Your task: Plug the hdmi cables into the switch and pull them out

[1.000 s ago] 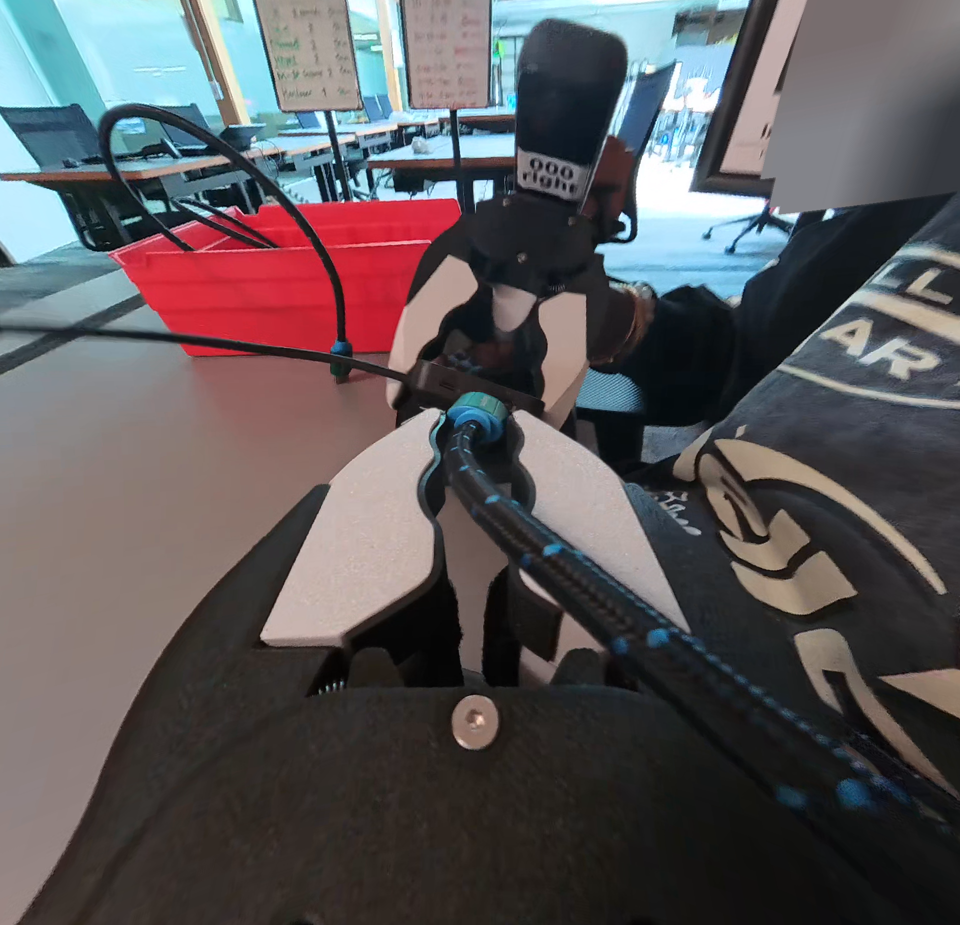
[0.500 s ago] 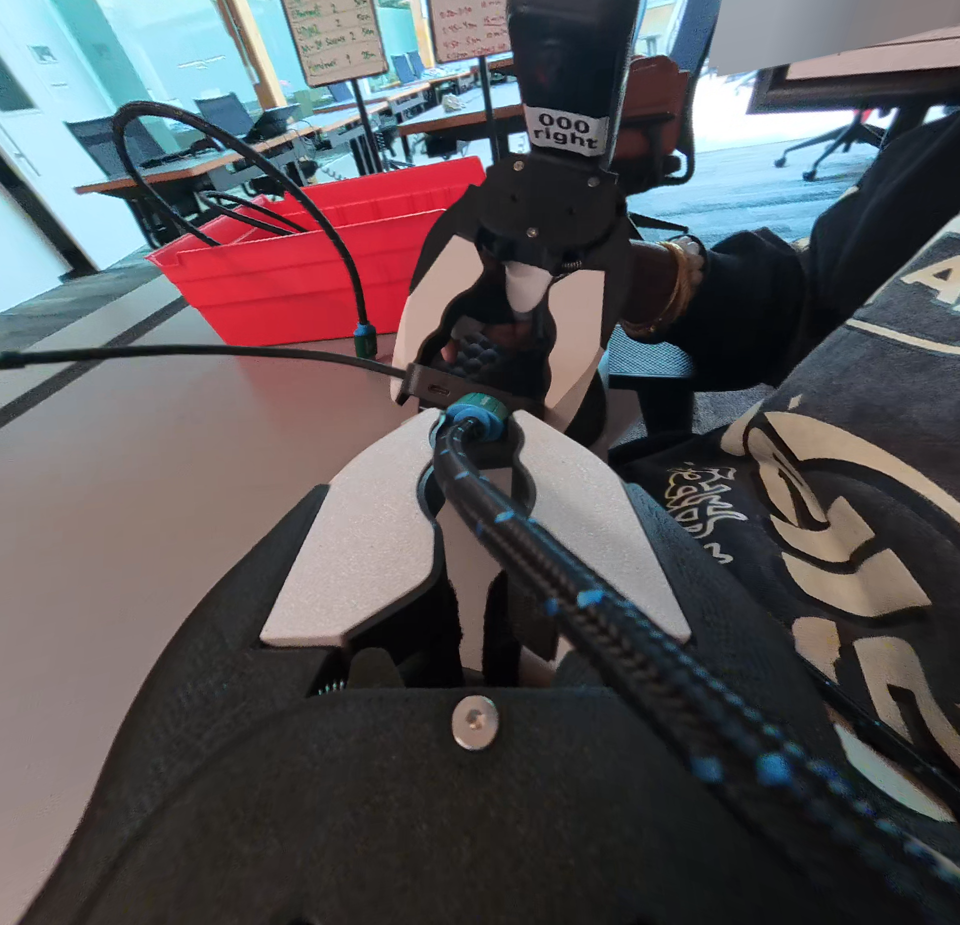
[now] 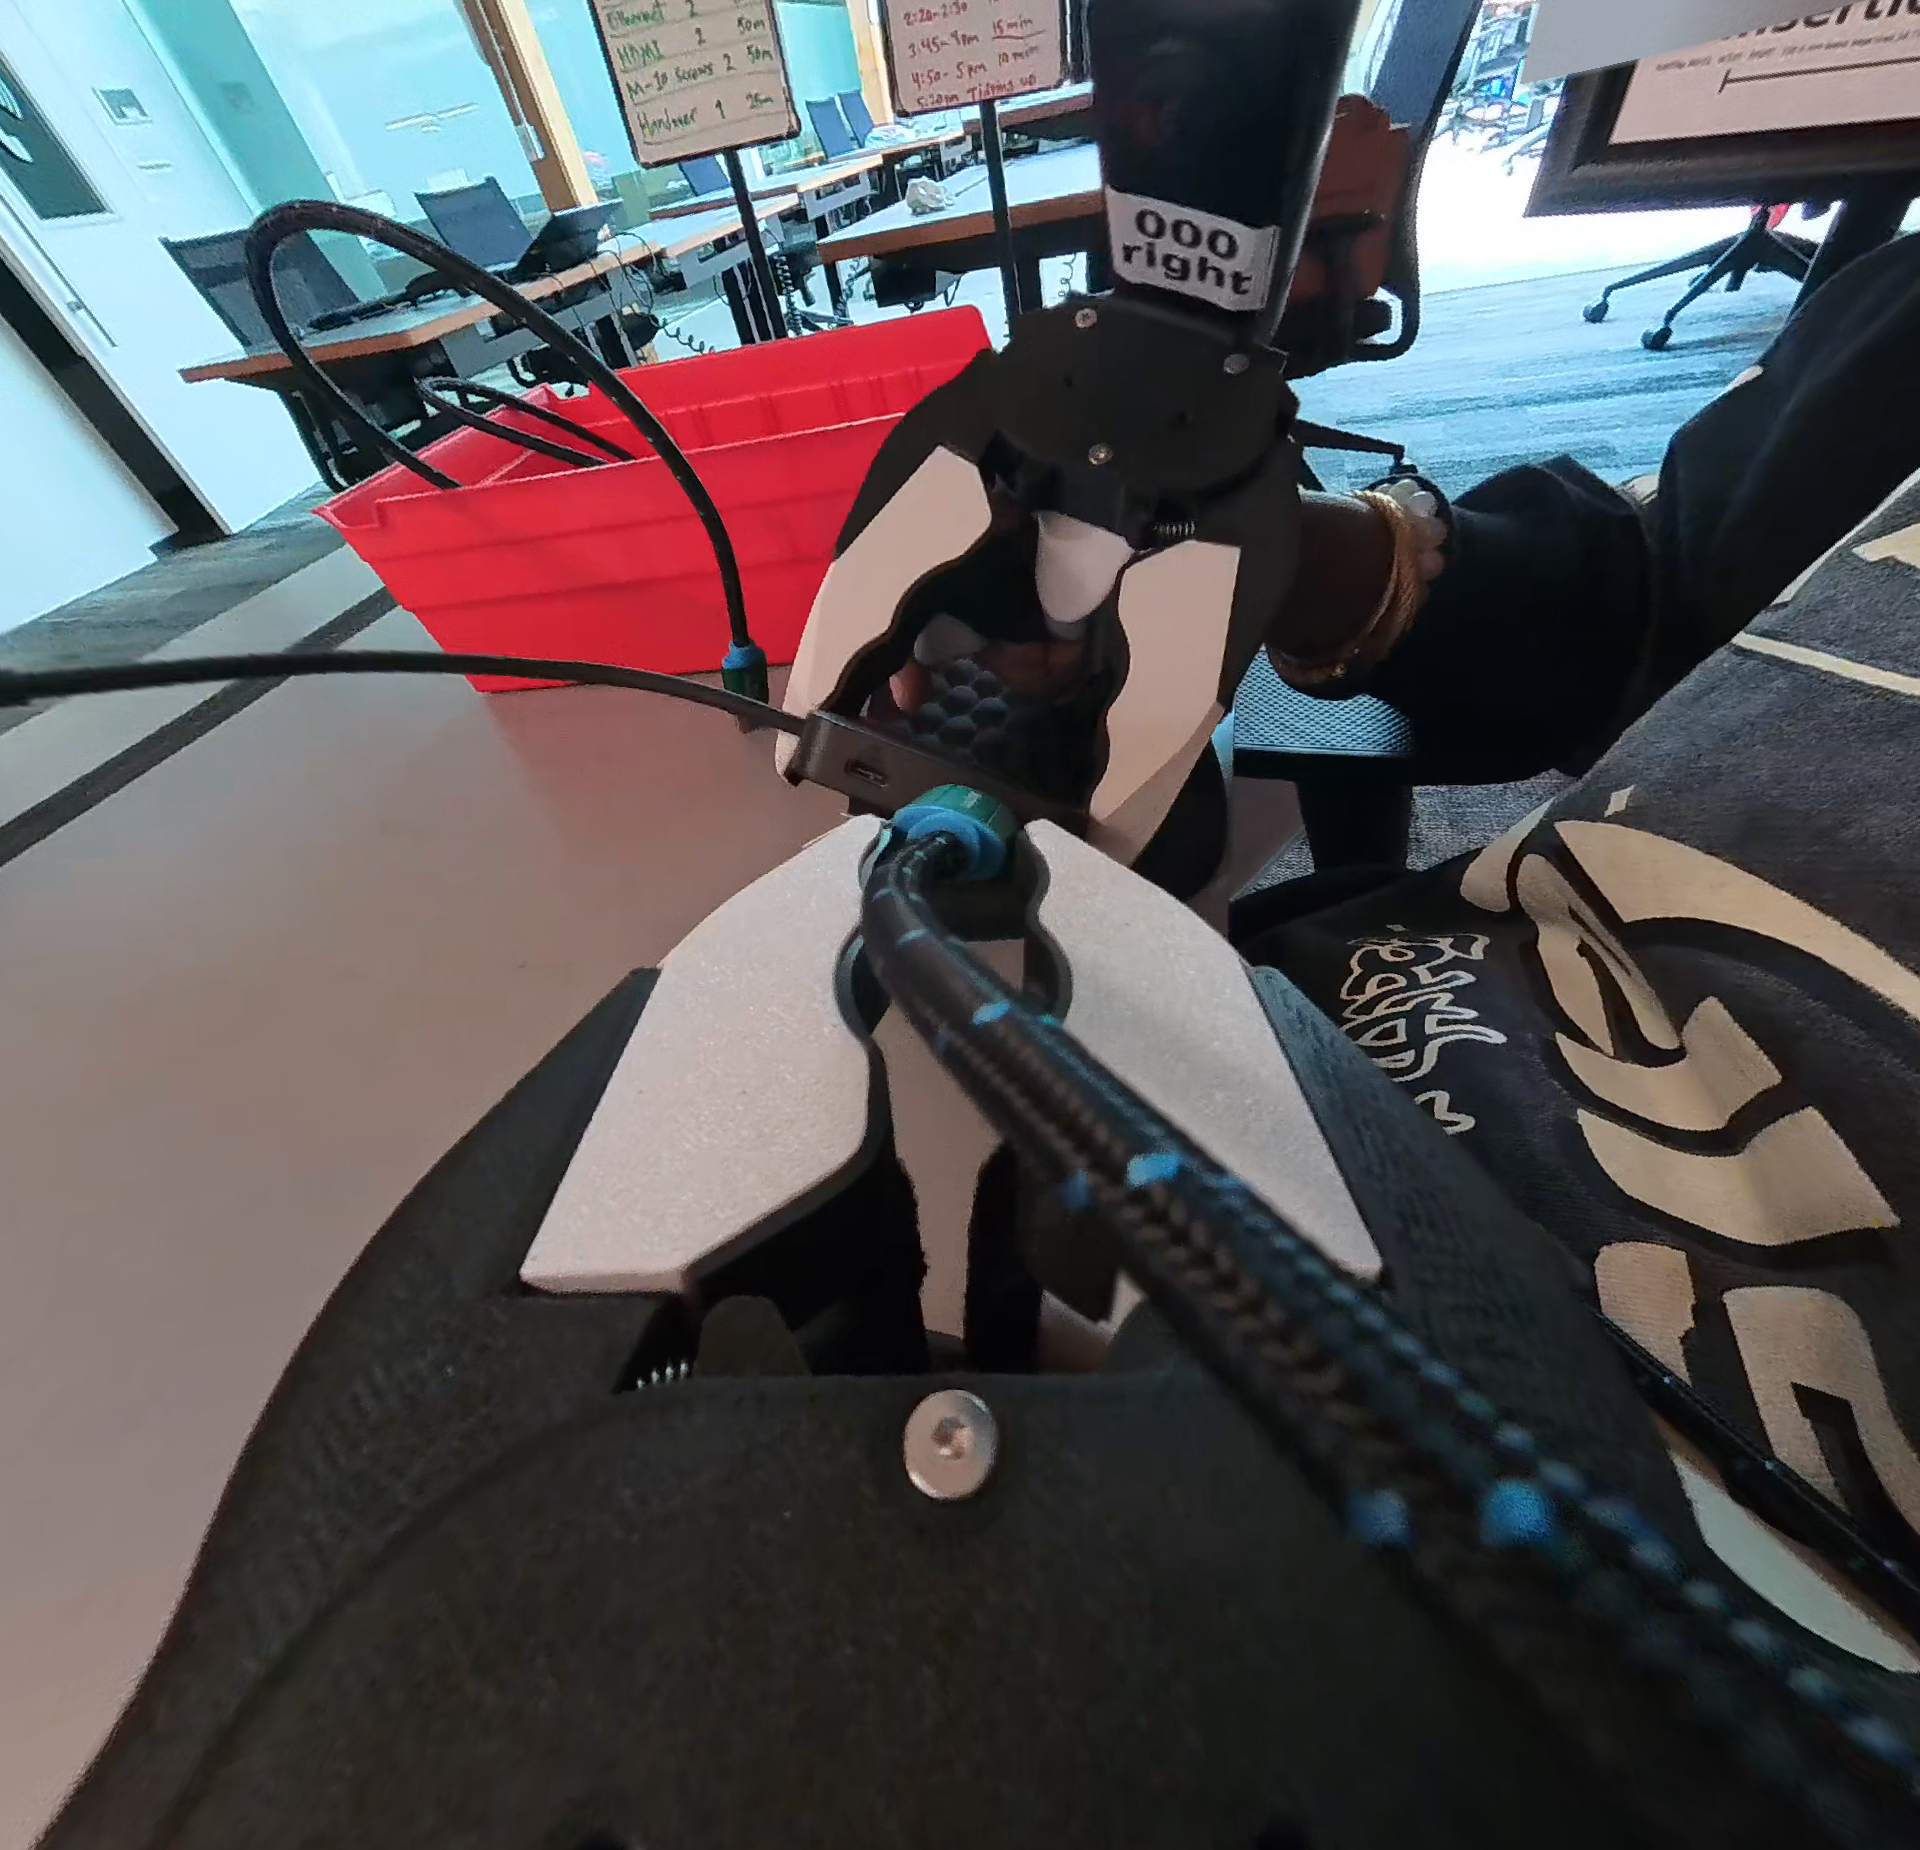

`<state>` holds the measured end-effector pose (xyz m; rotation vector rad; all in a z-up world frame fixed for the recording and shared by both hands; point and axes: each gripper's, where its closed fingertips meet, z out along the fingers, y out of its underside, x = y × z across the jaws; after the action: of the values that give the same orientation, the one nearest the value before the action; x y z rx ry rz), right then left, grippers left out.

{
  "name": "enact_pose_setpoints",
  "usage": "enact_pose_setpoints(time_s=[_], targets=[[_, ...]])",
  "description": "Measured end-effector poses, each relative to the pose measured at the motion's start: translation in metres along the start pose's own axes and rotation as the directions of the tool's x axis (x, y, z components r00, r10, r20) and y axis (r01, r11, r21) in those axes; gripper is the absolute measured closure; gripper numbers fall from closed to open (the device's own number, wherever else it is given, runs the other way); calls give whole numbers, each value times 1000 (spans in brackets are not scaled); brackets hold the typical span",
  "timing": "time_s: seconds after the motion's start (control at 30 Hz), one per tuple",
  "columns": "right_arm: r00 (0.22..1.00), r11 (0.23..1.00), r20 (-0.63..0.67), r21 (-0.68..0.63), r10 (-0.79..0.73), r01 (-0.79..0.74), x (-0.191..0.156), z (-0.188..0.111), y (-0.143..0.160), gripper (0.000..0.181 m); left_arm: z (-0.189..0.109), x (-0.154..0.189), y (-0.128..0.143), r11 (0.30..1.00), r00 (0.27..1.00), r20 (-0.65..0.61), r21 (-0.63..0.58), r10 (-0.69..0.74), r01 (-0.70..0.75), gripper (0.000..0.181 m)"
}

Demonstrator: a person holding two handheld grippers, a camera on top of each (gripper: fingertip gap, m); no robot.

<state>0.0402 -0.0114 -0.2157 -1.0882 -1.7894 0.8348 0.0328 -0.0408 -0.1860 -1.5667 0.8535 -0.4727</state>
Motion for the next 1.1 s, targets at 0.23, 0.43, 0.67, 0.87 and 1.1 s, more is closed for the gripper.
enact_pose_setpoints(time_s=[0.23, 0.43, 0.67, 0.87, 1.1], targets=[[999, 999, -16, 40, -32, 32, -1, 1, -5, 107, 0, 3, -3, 1000, 999, -39, 23, -18, 19, 162], [998, 993, -41, 106, -48, 52, 0, -1, -15, 108, 0, 6, -8, 998, 999, -46, 54, -8, 10, 164], [995, 968, -101, 249, 9, 17, 15, -13, -53, 107, -16, -5, -38, 958, 1000, 4, 285, -20, 18, 156], [901, 916, -424, 391, 91, 92, 111, -116, -124, 107, -72, -69, -54, 810, 930, 291, 587, -223, 10, 150], [228, 927, -962, 216, 148, 307, 173, -313, -131, 108, -76, -74, -51, 809, 905, 363, 587, -220, -39, 151]])
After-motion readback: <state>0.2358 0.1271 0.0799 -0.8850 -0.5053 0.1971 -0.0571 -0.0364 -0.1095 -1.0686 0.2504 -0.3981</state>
